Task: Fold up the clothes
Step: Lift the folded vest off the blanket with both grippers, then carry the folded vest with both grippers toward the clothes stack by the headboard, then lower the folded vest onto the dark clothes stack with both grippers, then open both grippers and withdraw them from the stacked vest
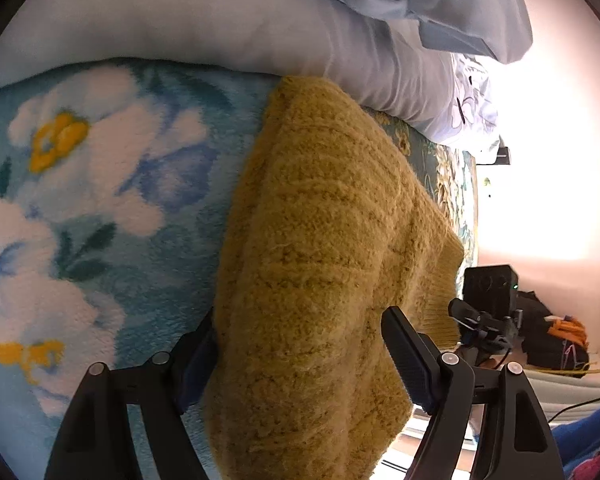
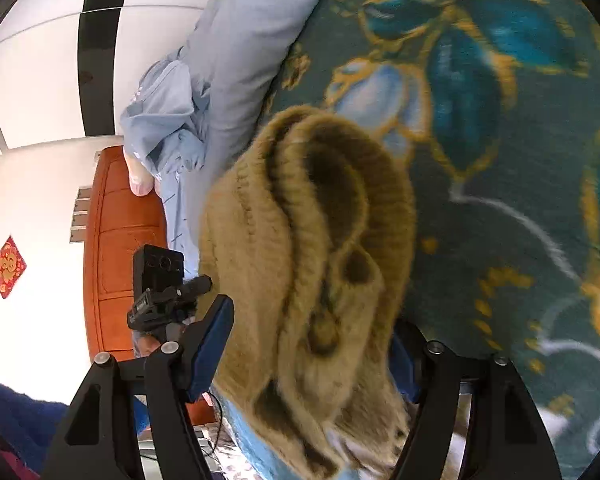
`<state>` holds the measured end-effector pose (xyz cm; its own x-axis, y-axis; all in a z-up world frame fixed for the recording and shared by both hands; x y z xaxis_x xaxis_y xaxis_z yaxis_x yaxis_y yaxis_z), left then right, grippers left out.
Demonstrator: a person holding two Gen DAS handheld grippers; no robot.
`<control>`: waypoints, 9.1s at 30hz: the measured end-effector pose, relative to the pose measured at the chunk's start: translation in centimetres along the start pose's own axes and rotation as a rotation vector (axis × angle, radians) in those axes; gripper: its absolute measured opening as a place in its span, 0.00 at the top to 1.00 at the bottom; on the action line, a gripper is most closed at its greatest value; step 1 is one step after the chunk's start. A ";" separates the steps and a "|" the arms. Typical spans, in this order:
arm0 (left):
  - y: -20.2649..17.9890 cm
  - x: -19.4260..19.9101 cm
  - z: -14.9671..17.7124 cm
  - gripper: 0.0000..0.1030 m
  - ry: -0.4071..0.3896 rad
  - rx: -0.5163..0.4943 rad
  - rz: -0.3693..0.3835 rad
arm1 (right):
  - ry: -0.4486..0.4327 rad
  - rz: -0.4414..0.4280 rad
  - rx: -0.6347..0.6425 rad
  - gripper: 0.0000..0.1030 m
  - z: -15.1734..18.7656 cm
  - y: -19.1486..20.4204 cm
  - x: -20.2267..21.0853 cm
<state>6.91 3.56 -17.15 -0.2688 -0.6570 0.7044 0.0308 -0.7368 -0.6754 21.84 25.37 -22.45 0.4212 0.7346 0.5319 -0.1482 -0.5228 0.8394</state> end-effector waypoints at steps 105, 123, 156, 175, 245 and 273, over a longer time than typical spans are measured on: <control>27.0 66.0 28.0 0.67 -0.636 0.184 0.094 | 0.478 -0.003 0.615 0.62 18.6 66.6 -36.0; 37.8 64.8 25.5 0.61 -0.597 0.350 0.146 | 0.572 0.097 0.571 0.60 17.7 64.0 -46.1; 28.2 69.2 32.3 0.36 -0.834 0.277 -0.237 | 0.468 0.332 0.812 0.55 14.3 65.7 -40.6; 31.6 62.1 31.2 0.36 -0.744 0.331 -0.202 | 0.581 0.359 1.025 0.55 21.0 64.6 -44.5; 23.4 50.3 40.1 0.00 -1.029 0.485 -0.509 | 0.356 0.544 1.247 0.00 26.6 57.1 -35.4; 24.6 51.2 39.0 0.00 -1.051 0.429 -0.665 | 0.147 0.677 1.423 0.00 27.8 58.0 -36.1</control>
<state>31.47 -54.43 10.82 0.5149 0.1817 0.8377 0.5378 -0.8295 -0.1507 22.93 -43.53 3.96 0.5288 0.1963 0.8257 0.6965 -0.6564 -0.2900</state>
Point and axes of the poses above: each gripper's, at about its wrist camera, not at the fingertips, and x roughly against the way its jaws point, y to its left, z to its underside, the point moved 4 cm from there along -x, roughly the way its jaws point, and after that the axes turned 12 degrees about x, right-handed, at the moved point
